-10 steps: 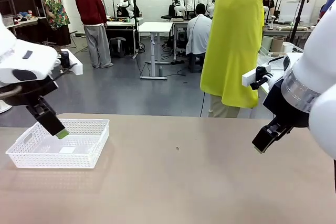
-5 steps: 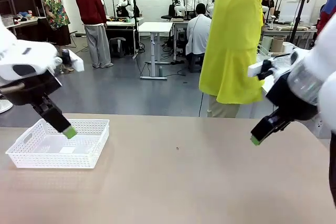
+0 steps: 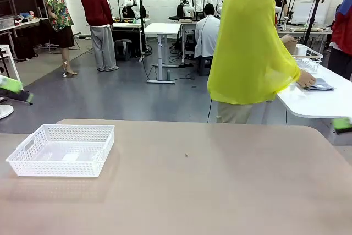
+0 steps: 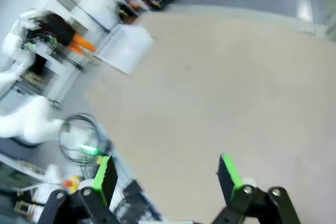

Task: Clean and organize the cups into the basket.
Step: Pick up the Organizing basket and move it to the center of the table, then pick up the Reusable plastic cup from the right side of the table and place it inside the Organizing basket.

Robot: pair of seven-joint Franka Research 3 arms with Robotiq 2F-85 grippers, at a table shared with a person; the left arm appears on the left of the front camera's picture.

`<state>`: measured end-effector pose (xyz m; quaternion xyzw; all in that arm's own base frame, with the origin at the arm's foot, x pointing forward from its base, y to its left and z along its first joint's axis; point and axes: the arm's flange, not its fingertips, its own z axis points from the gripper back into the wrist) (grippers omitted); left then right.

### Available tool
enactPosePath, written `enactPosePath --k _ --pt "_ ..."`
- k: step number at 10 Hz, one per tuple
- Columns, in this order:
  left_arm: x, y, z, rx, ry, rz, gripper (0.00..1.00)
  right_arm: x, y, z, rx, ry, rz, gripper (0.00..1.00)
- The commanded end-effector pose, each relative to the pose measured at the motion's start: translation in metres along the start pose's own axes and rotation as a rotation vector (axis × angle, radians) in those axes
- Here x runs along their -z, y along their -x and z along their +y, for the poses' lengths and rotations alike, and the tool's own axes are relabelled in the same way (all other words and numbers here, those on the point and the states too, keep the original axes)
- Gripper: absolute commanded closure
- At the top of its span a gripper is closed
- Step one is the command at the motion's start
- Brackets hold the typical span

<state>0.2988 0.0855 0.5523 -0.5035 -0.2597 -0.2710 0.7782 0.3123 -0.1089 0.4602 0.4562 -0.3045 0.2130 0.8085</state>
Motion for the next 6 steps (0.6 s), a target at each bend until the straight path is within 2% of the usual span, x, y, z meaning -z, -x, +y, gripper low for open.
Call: enactPosePath --k 1,3,5,6 --pt "-0.04 0.012 0.029 -0.467 0.166 -0.241 0.0 -0.025 0.067 -0.019 0.249 -0.428 -0.2 0.0" --pt "-0.091 0.034 0.031 -0.517 0.096 -0.304 0.0 -0.07 0.1 -0.024 0.229 -0.403 -0.273 0.0" --pt "-0.136 0.052 0.025 -0.551 -0.025 -0.338 0.0 -0.112 0.116 -0.002 0.283 -0.382 -0.218 0.0" --pt "-0.149 0.058 0.021 -0.556 -0.081 -0.322 0.0 -0.13 0.118 0.009 0.311 -0.337 -0.193 0.0"
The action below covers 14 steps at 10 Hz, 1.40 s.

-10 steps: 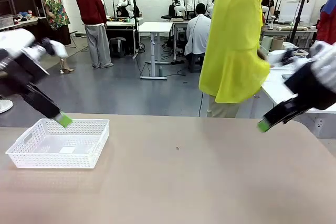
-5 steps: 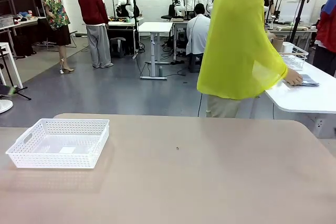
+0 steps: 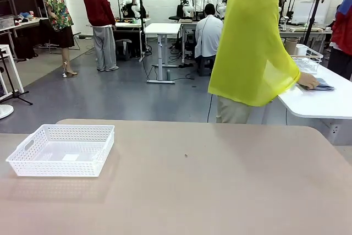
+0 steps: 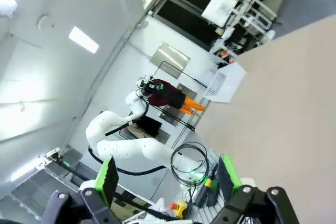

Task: Clean and organize the cups into the basket.
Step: Pick up the Organizing basket and move it to the center of the table, then pick up the Reusable plastic cup from the right side of the table and place it inside the Organizing basket.

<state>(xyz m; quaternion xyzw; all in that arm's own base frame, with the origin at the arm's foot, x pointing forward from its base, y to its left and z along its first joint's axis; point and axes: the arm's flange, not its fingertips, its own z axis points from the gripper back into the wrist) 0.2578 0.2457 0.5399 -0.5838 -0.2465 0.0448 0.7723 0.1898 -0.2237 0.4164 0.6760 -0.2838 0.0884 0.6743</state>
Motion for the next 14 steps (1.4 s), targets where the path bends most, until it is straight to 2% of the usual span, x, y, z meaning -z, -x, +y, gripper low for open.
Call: enactPosePath --k 1,3,5,6,7,14 --pt "-0.011 0.005 -0.015 0.006 -0.125 0.021 0.0 -0.011 -0.003 0.038 0.023 0.15 0.062 0.0" --pt "-0.032 0.009 -0.014 -0.012 -0.197 0.021 0.0 -0.022 -0.002 0.064 0.084 0.233 0.117 0.0" --pt "-0.042 0.012 -0.009 -0.005 -0.205 -0.017 0.0 -0.025 -0.006 0.076 0.087 0.267 0.114 0.0" --pt "-0.04 0.011 -0.007 0.047 -0.174 -0.035 0.0 -0.015 -0.013 0.076 0.033 0.241 0.101 0.0" --pt "-0.038 0.012 -0.013 -0.013 -0.201 -0.015 0.0 -0.032 -0.007 0.071 0.072 0.263 0.1 0.0" --pt "-0.038 0.012 -0.013 -0.013 -0.201 -0.015 0.0 -0.032 -0.007 0.071 0.072 0.263 0.1 0.0"
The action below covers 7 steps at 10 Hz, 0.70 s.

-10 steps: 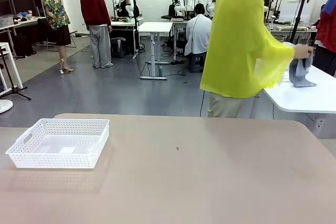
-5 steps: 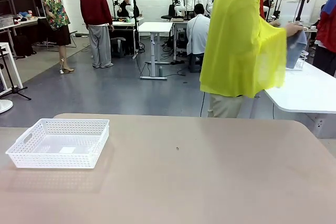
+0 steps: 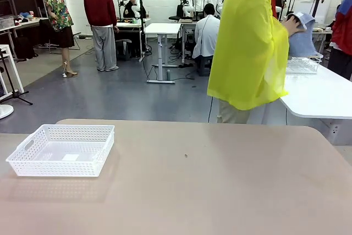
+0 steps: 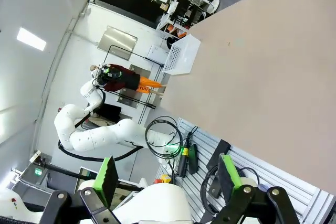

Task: Clean and organize the cups into the basket.
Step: Pick up the Organizing basket and move it to the center of the table, then pick up the Reusable plastic cup from the right side of the table and place it inside the Organizing basket.

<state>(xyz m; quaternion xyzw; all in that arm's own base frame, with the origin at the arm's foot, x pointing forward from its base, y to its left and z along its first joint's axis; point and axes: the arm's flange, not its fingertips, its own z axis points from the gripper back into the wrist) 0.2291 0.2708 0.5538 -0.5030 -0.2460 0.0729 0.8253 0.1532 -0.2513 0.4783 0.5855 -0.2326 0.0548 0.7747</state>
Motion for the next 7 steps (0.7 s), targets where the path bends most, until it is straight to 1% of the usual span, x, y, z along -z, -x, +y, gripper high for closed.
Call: enactPosePath --k 1,7 --pt "-0.0008 0.0006 -0.0011 -0.014 0.0 0.0 0.0 -0.001 0.0014 0.0007 -0.009 -0.005 0.002 0.0" --pt "-0.0008 0.0006 -0.0011 -0.014 0.0 0.0 0.0 -0.001 0.0014 0.0007 -0.009 -0.005 0.002 0.0"
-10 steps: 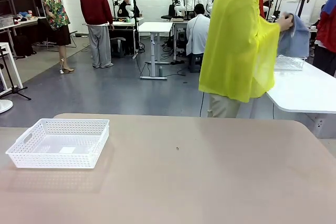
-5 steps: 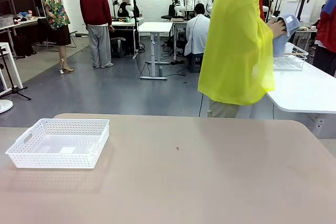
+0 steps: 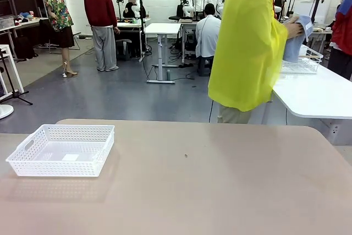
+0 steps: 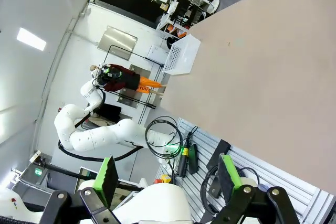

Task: Clean and organize the cups into the basket.
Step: Pick up the Organizing basket and move it to the center of the table, then pick up the Reusable plastic cup from the right side of the table and place it inside the Organizing basket.

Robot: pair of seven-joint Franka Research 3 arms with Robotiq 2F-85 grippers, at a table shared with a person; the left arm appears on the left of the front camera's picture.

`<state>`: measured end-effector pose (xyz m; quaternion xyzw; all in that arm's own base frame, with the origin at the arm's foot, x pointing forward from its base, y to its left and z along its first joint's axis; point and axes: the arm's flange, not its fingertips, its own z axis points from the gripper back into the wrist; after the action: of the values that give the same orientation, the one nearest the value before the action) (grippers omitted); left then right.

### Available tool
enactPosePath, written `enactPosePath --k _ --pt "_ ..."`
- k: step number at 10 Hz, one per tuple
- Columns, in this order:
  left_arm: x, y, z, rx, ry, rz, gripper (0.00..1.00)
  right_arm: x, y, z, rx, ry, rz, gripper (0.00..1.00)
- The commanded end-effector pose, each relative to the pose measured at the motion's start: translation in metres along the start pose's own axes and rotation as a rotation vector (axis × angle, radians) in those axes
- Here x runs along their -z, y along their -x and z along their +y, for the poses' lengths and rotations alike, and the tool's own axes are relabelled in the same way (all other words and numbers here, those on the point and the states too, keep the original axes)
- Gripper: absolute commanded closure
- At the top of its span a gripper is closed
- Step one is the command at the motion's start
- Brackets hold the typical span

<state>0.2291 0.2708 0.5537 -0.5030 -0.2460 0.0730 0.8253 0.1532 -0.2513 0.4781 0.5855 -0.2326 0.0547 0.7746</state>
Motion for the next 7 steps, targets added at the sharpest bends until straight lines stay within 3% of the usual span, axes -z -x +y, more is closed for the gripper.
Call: enactPosePath --k 1,7 --pt "-0.0008 0.0006 -0.0012 -0.013 0.0 0.0 0.0 -0.001 0.0014 0.0008 -0.009 -0.005 0.002 0.0" --pt "-0.0008 0.0006 -0.0012 -0.013 0.0 0.0 0.0 -0.001 0.0014 0.0008 -0.009 -0.005 0.002 0.0"
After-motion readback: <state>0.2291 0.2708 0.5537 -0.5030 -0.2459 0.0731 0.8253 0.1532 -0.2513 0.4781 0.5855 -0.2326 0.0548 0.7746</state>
